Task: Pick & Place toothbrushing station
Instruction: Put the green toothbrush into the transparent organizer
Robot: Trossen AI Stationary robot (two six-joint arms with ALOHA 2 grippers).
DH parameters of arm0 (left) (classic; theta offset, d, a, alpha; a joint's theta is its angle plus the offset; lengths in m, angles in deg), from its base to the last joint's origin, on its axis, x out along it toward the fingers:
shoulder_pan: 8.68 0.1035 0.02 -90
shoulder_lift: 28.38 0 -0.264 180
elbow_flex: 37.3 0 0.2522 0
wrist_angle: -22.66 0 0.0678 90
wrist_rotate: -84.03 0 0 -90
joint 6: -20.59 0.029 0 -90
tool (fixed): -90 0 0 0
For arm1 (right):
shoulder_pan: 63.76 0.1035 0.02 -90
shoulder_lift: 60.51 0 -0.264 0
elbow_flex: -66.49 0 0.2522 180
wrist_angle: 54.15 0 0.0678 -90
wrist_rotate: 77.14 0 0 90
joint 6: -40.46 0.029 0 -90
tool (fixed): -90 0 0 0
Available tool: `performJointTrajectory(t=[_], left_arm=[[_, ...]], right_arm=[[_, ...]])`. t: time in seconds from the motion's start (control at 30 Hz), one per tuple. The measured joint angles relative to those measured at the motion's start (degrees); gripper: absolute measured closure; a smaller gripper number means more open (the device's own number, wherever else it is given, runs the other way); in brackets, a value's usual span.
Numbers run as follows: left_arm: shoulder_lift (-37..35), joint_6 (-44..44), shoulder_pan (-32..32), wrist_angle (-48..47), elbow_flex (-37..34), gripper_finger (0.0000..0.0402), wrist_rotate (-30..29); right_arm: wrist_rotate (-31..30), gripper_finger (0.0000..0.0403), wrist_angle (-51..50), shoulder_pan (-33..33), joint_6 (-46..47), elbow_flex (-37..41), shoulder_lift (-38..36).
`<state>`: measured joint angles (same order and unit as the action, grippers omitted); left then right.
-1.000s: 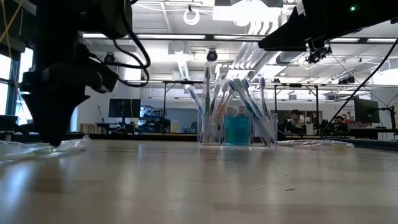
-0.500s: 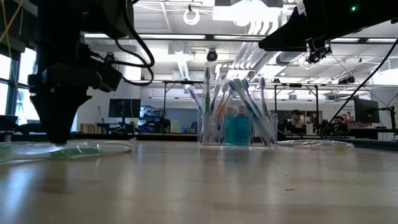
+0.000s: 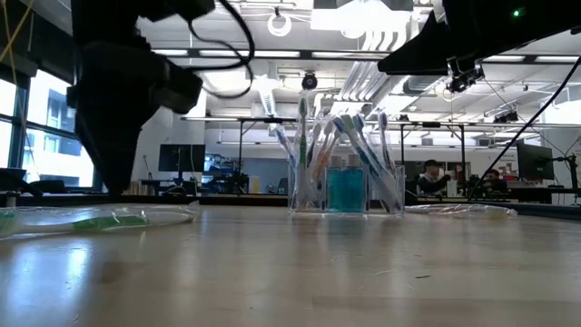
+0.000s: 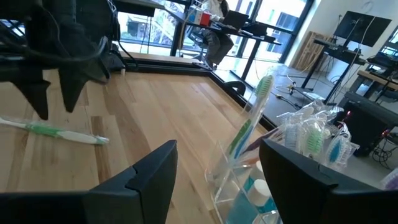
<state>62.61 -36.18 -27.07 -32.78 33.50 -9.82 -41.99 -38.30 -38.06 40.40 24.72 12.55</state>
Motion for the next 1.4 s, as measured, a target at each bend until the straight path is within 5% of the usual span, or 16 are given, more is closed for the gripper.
performJointTrajectory(t=[0.37,0.73,1.0,1.13,1.3,1.4], left_arm=[[-0.02,3.38,0.00,11.45,-5.06,0.0213,1.52],[0.89,8.75,2.95,11.99,-6.15,0.0213,-0.28],[4.91,10.56,6.69,11.08,-5.96,0.0218,7.38],[5.01,11.66,7.23,10.96,-6.00,0.0263,7.63],[5.14,14.22,7.26,11.46,-6.08,0.0374,7.19],[5.20,14.59,7.21,12.50,-6.06,0.0380,7.40]], right_arm=[[-0.01,0.0181,-0.77,0.00,0.40,0.00,0.00],[3.58,0.0181,-0.70,-2.32,1.72,0.00,0.00],[5.80,0.0181,-0.97,-2.89,1.97,0.00,0.00],[5.82,0.0181,-0.99,-2.87,1.97,0.00,0.00],[5.80,0.0181,-0.99,-2.87,1.97,0.00,0.00],[5.80,0.0181,-0.99,-2.86,1.97,0.00,0.00]])
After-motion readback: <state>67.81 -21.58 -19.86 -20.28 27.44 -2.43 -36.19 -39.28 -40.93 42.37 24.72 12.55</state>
